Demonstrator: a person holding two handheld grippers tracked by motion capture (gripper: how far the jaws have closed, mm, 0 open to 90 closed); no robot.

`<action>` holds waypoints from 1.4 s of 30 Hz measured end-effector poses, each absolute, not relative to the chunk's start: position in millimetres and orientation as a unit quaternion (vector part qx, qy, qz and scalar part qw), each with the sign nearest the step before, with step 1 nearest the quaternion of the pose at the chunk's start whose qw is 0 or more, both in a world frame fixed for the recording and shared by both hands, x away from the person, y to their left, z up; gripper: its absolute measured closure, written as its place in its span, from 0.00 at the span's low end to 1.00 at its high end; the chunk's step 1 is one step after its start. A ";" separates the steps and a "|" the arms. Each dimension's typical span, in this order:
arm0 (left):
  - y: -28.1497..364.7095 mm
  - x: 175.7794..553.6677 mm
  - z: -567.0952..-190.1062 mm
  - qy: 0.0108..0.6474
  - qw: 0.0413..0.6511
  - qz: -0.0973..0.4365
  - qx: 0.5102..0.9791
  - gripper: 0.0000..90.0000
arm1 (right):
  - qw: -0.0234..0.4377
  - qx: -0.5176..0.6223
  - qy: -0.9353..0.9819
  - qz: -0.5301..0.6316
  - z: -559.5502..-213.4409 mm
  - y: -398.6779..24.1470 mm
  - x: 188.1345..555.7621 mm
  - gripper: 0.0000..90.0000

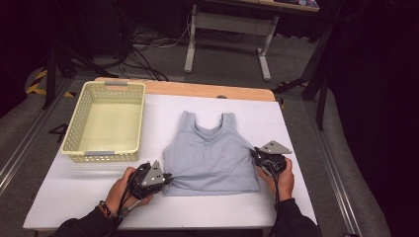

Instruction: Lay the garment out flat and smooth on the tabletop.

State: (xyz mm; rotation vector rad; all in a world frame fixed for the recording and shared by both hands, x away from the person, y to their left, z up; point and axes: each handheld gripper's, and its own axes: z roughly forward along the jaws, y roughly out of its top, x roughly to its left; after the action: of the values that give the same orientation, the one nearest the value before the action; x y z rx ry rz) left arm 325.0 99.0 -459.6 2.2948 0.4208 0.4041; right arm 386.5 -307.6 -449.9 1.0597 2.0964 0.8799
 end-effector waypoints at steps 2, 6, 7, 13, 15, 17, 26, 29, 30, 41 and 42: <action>103.6 317.6 -457.9 0.171 0.389 0.149 0.893 0.92 | 0.304 0.391 0.808 0.317 -446.4 -309.5 382.0 0.84; 112.1 303.2 -456.5 0.180 0.398 0.148 0.887 0.93 | 0.320 0.405 0.797 0.315 -439.4 -318.7 370.9 0.82; 113.6 301.7 -456.4 0.188 0.401 0.150 0.884 0.86 | 0.316 0.411 0.789 0.330 -437.2 -322.8 368.2 0.82; 118.2 306.9 -449.3 0.196 0.449 0.131 0.862 1.00 | 0.311 0.385 0.756 0.428 -423.9 -323.1 353.2 1.00; 110.6 308.9 -451.9 0.192 0.438 0.130 0.869 1.00 | 0.311 0.374 0.755 0.439 -421.6 -317.2 352.2 1.00; 103.3 308.6 -457.2 0.177 0.425 0.121 0.880 1.00 | 0.301 0.364 0.769 0.430 -423.6 -305.8 355.7 1.00; 96.0 309.6 -472.8 0.175 0.391 0.110 0.897 1.00 | 0.270 0.387 0.812 0.343 -456.8 -291.9 380.8 1.00; 97.4 311.1 -473.9 0.177 0.398 0.102 0.895 1.00 | 0.281 0.390 0.821 0.308 -463.4 -297.6 384.0 1.00; 97.4 311.0 -473.8 0.176 0.396 0.105 0.895 1.00 | 0.278 0.389 0.819 0.316 -464.5 -300.7 384.4 1.00; 100.6 305.7 -474.4 0.177 0.394 0.114 0.894 1.00 | 0.268 0.412 0.810 0.320 -463.0 -311.9 387.1 1.00; 101.0 305.5 -474.5 0.177 0.395 0.115 0.894 1.00 | 0.268 0.418 0.806 0.322 -462.9 -313.7 387.6 1.00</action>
State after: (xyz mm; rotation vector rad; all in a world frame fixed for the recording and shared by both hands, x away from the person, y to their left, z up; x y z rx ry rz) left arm 305.5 101.0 -474.5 2.2683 0.4478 0.2908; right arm 387.6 -313.7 -462.9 1.1285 2.1752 0.8680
